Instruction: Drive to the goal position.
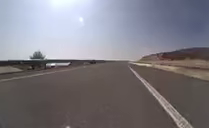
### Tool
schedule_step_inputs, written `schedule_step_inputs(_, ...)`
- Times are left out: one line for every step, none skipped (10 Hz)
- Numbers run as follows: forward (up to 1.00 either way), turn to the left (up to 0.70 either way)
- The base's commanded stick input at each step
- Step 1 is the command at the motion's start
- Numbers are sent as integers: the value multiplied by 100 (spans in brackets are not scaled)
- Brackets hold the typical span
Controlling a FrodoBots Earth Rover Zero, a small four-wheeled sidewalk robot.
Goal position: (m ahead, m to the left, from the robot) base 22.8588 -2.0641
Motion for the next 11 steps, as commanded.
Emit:
schedule_step_inputs(100,-27)
schedule_step_inputs(100,-27)
schedule_step_inputs(100,-21)
schedule_step_inputs(100,-7)
schedule_step_inputs(100,0)
schedule_step_inputs(100,0)
schedule_step_inputs(100,0)
schedule_step_inputs(100,0)
schedule_step_inputs(100,0)
schedule_step_inputs(100,0)
schedule_step_inputs(100,0)
